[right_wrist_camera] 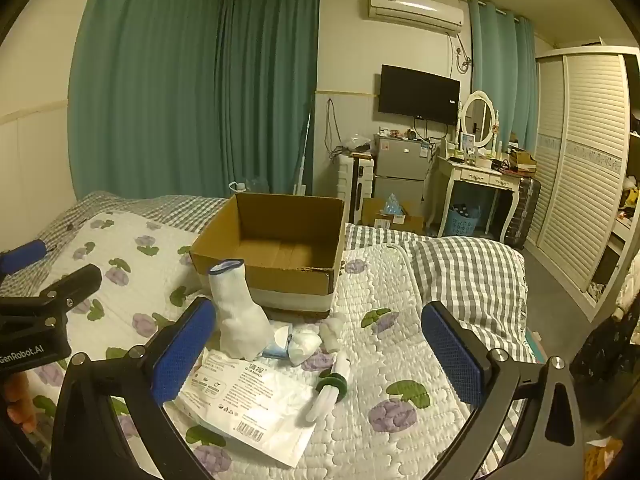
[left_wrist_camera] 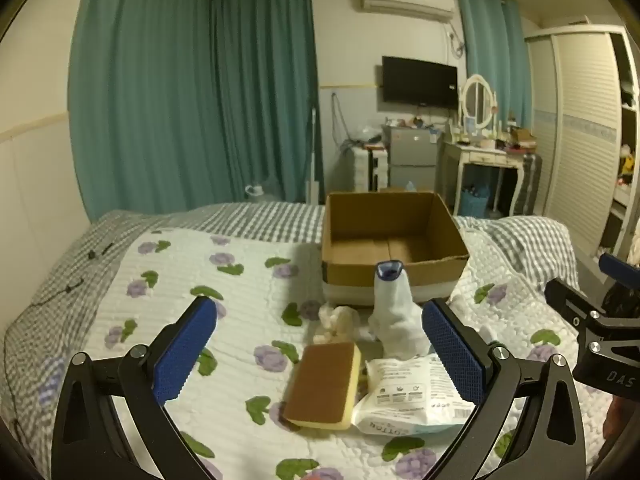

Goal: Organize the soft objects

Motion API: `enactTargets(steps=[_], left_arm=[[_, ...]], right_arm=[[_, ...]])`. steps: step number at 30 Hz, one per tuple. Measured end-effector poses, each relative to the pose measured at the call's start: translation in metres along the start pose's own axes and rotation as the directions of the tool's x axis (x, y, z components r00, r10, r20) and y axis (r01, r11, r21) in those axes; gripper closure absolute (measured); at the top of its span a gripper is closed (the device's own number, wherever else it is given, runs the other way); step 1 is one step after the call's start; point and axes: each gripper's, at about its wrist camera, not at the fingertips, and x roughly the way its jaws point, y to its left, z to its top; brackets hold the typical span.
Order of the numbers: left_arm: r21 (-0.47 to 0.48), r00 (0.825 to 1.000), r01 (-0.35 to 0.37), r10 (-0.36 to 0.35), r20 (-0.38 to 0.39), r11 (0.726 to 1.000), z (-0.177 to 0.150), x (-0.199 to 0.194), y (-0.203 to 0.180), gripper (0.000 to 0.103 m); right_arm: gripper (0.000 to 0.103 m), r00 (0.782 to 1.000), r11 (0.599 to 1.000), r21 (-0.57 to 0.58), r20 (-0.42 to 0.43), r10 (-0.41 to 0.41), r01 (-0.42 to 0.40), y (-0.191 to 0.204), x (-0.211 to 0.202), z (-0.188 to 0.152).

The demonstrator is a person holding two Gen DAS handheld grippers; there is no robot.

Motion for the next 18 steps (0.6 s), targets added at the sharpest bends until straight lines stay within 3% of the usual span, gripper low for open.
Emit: enactTargets(steps=[18], left_arm=[[-0.001,1.0,-0.009,0.009,0.007,1.0,0.0,0.002,0.007,0.0]], right_arm=[[0.0,1.0,1.0,0.01,-0.016,0.001,0.0,0.0,0.005,-0.004]])
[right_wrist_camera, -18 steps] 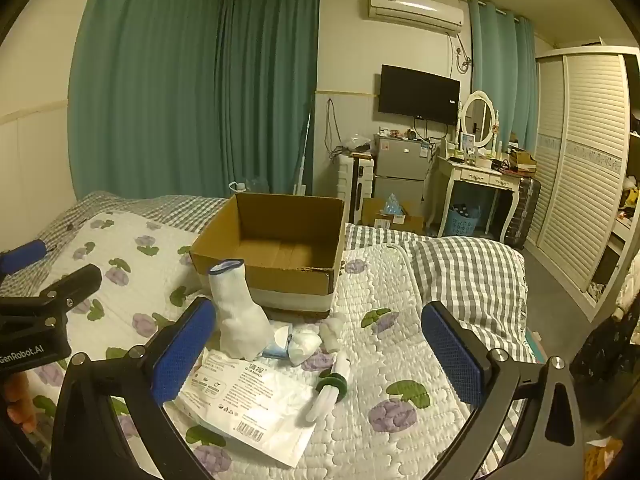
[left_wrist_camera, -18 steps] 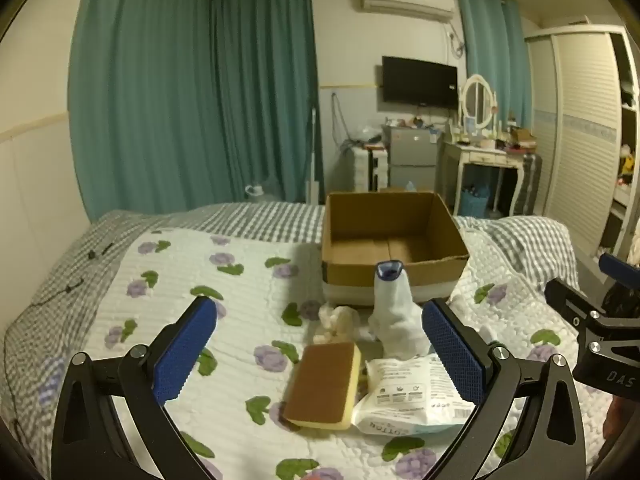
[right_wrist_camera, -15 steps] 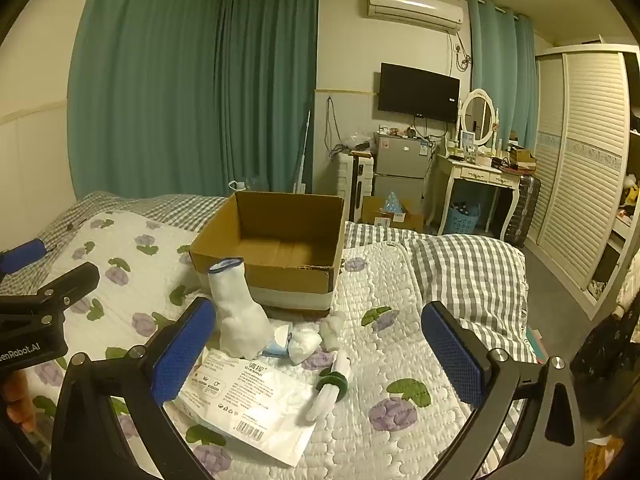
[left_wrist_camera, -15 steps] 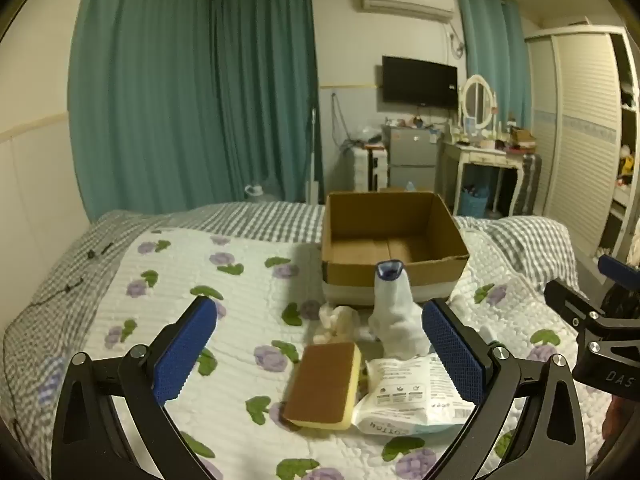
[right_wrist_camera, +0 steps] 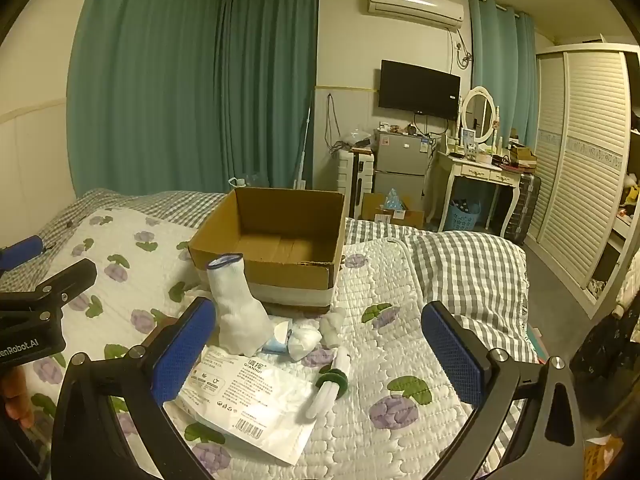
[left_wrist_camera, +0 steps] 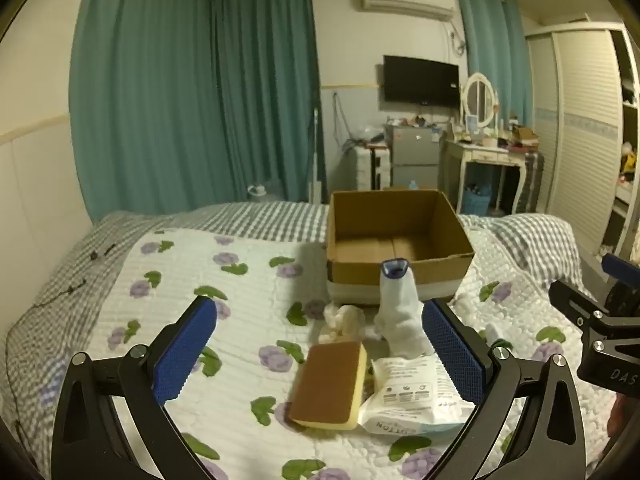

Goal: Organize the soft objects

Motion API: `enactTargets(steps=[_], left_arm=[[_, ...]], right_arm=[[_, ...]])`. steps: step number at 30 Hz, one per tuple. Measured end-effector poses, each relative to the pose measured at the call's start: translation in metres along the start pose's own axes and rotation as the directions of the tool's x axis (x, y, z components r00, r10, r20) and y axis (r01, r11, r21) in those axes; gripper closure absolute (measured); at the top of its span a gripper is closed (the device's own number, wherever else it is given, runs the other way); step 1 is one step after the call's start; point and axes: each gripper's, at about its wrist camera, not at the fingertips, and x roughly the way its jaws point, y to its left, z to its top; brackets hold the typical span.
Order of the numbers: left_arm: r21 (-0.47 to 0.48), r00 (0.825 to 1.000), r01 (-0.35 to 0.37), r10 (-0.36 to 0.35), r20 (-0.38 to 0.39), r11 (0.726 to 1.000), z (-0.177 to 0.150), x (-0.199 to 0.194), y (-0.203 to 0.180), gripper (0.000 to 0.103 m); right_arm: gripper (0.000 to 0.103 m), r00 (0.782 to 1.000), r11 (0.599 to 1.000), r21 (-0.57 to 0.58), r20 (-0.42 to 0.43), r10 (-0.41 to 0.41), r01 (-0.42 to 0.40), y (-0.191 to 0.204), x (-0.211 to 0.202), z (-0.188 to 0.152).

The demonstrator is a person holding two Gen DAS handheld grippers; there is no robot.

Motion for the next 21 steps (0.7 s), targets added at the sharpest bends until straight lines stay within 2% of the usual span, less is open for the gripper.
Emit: enactTargets(steps=[21], left_arm=[[-0.006,1.0,-0.012,0.012,0.005,1.0,-0.0008,-0.0004,0.0025,0.0]], right_arm=[[0.0,1.0,1.0,-0.008,-0.016,-0.011,0.011,-0.0004,0.0034,-0.0044]])
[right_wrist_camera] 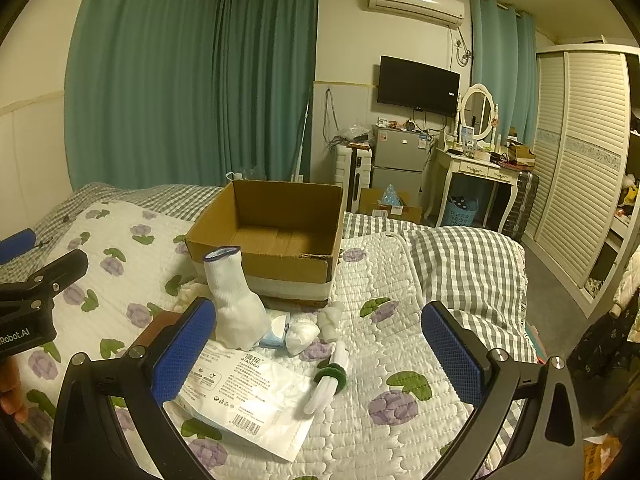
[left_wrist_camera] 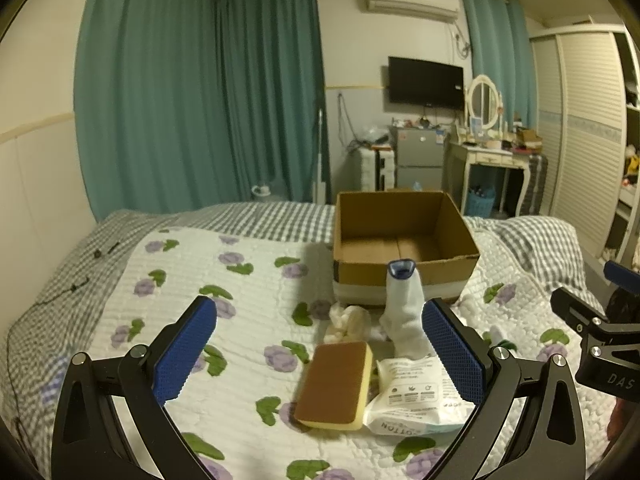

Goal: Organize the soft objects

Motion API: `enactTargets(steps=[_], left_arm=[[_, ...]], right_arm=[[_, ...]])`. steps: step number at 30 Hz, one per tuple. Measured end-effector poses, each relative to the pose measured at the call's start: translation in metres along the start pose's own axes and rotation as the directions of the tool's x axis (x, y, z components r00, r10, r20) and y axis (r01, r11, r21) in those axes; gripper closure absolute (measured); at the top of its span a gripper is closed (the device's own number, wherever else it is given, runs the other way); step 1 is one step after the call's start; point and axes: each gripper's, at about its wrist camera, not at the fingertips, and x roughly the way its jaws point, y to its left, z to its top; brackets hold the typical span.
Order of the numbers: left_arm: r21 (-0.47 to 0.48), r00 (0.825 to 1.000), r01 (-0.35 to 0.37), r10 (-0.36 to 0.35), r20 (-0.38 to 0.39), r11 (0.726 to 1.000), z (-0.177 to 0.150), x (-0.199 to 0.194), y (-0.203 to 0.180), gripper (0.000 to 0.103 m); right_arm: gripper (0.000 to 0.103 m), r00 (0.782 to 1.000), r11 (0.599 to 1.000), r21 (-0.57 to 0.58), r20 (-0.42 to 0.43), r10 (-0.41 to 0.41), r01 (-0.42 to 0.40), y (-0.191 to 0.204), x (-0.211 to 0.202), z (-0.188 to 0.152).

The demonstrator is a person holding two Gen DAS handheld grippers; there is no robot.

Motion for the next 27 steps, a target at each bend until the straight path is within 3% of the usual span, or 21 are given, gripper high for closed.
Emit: enactTargets(steps=[27], left_arm=[[0.005,1.0,0.0,0.0,0.002,1.0,0.0005,-0.0045,0.002,0.0]], right_arm=[[0.0,1.0,1.0,-0.015,-0.019,-0.023,0.022,-0.0045,-0.0056,0.0067]])
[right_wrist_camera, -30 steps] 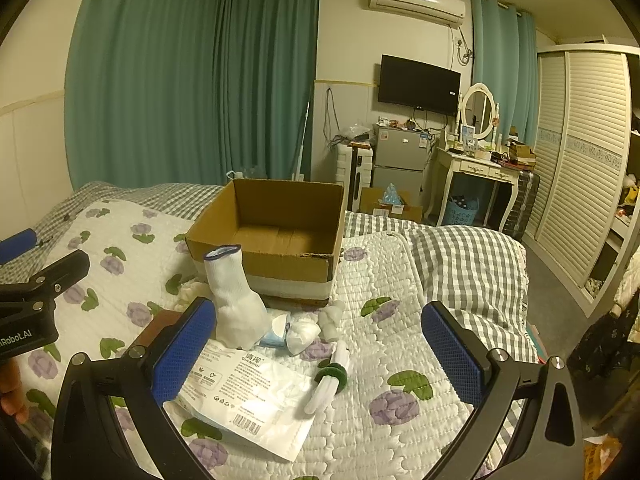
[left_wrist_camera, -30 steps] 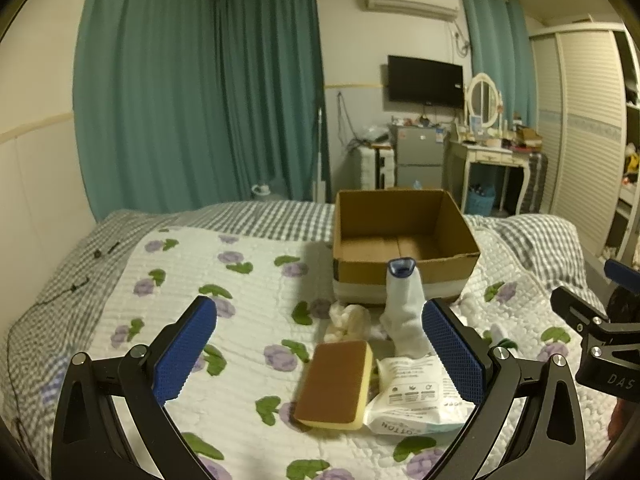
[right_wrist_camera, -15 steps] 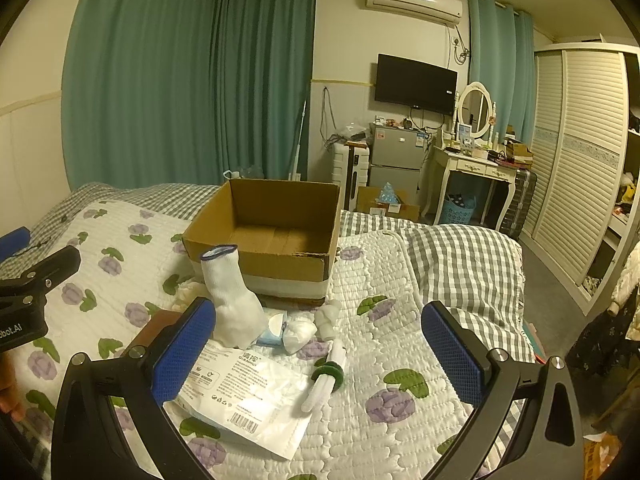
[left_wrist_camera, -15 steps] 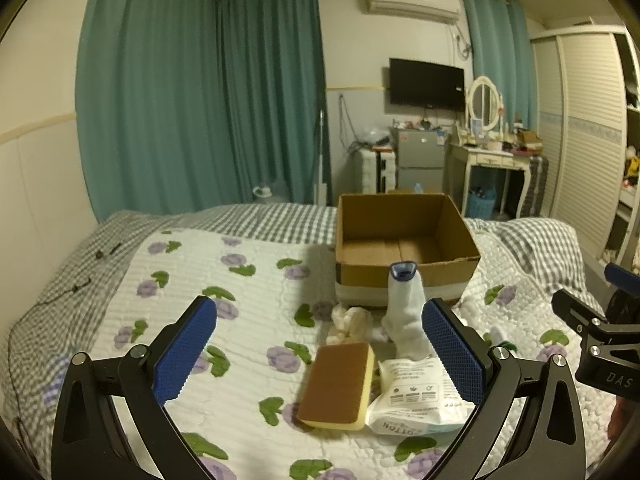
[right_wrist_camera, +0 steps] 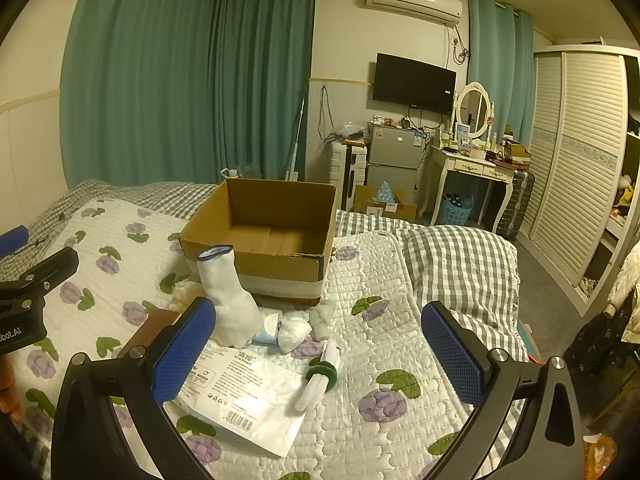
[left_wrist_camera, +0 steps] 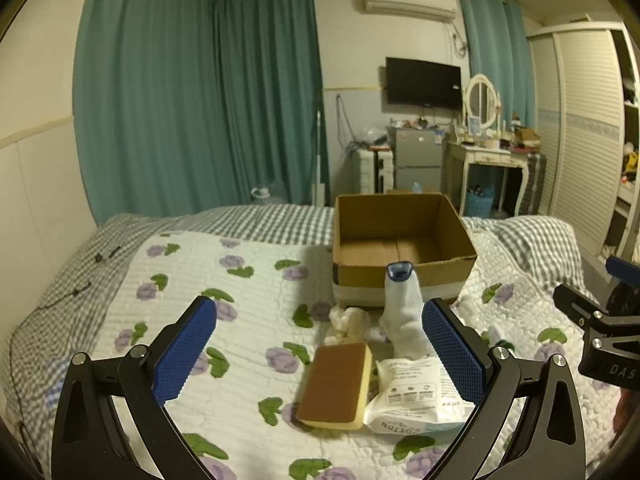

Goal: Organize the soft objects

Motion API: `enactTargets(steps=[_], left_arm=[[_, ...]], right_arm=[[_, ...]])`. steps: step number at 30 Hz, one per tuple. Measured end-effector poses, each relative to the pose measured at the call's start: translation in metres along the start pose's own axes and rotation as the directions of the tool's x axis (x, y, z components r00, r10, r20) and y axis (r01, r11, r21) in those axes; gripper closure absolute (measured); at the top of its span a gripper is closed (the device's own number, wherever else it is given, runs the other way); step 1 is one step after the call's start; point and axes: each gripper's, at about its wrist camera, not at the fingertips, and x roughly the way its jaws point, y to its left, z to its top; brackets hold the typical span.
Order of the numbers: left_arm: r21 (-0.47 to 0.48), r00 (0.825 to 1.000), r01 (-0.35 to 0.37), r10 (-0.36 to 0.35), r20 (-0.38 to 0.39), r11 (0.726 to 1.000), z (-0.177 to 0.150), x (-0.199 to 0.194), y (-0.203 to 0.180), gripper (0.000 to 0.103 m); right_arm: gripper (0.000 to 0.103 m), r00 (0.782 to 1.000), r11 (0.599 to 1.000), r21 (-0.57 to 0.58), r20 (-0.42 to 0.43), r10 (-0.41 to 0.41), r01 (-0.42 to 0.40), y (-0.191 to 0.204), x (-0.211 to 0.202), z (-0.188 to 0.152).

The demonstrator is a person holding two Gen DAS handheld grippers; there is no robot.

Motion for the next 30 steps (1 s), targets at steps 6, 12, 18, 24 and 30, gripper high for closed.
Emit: enactTargets(steps=[6,12,18,24,30], left_arm=[[-0.002,1.0,0.013,-0.013,-0.011,1.0,0.003,-0.001,-0.002,0.0],[0.005,0.999,0.008,-0.008,-0.044,1.0,0.003,0.009,-0.004,0.0],[0.028,0.996,-0.013,0.016,-0.09,1.0,-0.001,0.027,-0.006,0.0],[0.07,0.986,-0.04,0.051,-0.156,0.997,-0.015,0.053,-0.005,0.0],[0.106,0.964,-0.065,0.089,-0.249,0.992,-0.036,0.083,-0.004,0.0]], right_arm=[[0.0,0.999,1.0,-0.005,-0.021,-0.028,0.028,-0.013,0.0,0.007],[0.0,0.994,0.998,-0.025,-0.096,-0.053,0.051,-0.023,0.02,0.001],[0.0,0.976,1.0,-0.019,-0.216,-0.016,0.012,-0.022,0.064,-0.018],[0.018,0.936,1.0,-0.021,-0.352,0.004,-0.012,-0.02,0.122,-0.035],[0.031,0.883,0.998,0.018,-0.465,0.063,-0.062,-0.017,0.163,-0.058]])
